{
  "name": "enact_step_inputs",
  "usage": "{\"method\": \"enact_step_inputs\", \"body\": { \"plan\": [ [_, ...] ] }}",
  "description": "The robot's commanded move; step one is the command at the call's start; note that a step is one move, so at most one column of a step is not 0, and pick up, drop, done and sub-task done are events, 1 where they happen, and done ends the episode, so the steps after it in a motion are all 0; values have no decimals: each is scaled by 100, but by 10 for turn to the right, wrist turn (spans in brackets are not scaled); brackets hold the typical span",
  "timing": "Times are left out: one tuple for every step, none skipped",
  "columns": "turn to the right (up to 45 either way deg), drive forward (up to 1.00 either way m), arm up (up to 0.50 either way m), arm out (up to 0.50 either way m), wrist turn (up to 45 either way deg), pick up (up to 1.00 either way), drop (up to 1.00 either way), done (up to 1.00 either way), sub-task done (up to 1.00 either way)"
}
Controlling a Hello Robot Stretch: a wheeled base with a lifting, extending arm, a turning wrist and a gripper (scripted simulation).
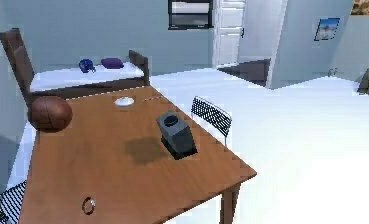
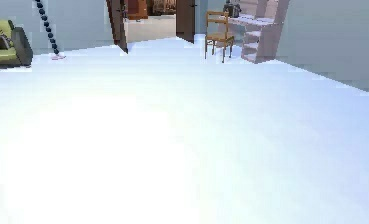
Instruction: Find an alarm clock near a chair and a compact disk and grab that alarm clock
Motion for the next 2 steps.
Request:
{"method": "enact_step_inputs", "body": {
  "plan": [
    [60,0,0,0,0,0,0,0,0],
    [0,30,0,0,0,0,0,0,0]
  ]
}}
